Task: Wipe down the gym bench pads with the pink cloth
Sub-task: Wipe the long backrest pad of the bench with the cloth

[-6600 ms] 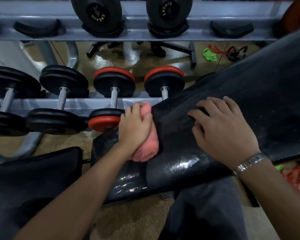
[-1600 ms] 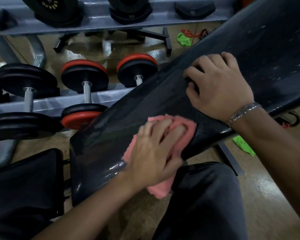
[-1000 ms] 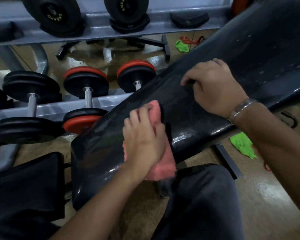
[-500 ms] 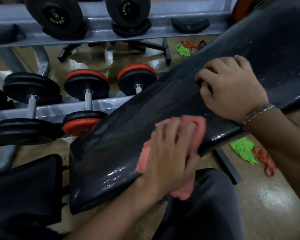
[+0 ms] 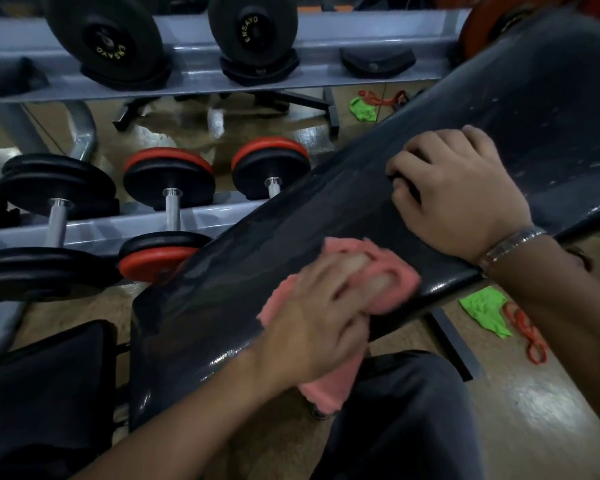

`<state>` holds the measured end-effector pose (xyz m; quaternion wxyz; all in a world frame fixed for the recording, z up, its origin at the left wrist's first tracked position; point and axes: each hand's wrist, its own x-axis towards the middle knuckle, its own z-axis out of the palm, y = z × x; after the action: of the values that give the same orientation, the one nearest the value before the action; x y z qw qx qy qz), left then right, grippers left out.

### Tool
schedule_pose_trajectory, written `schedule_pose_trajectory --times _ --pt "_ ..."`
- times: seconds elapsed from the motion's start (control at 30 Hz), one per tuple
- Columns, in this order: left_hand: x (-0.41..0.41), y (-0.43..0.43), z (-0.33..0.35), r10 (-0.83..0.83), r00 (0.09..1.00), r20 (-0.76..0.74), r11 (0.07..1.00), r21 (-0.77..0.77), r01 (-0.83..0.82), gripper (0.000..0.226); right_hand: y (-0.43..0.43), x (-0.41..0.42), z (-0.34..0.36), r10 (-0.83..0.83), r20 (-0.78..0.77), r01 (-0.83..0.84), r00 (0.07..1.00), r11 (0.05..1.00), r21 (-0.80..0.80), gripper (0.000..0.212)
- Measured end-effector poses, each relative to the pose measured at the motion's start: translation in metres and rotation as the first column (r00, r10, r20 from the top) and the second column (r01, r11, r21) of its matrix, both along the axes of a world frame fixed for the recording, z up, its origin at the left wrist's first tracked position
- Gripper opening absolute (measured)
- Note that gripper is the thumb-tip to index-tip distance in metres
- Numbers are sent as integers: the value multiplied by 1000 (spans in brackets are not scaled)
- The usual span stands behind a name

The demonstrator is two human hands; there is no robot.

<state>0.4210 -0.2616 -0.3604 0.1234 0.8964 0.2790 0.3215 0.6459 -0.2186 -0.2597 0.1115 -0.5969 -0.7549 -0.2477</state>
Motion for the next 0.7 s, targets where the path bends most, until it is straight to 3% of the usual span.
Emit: schedule_pose_trajectory --times 0.1,0.17,0.3,0.37,0.47,0.53,0.7 --pt "-7 22 7 294 947 127 937 -232 -260 49 1 1 -1 -3 15 3 1000 1000 16 32" --pt "3 14 18 354 927 124 910 -277 -310 51 0 1 -1 -9 13 8 1000 1000 12 33" --pt "-6 -11 12 7 999 40 998 -62 -5 51 0 0 -3 0 1 0 1000 1000 22 31" --pt "-20 8 8 -11 1000 7 999 -42 12 52 1 1 -3 6 -4 -6 1000 999 37 31" --pt "-15 54 12 293 953 73 919 -295 -260 56 1 1 -3 10 -4 -10 1000 999 42 31" --pt "0 62 20 415 908 63 853 -373 -364 59 1 0 -2 9 -5 -9 1000 999 43 31" --pt "-2 24 21 28 999 42 988 -152 -21 56 2 0 -4 0 -2 1 1000 999 41 31"
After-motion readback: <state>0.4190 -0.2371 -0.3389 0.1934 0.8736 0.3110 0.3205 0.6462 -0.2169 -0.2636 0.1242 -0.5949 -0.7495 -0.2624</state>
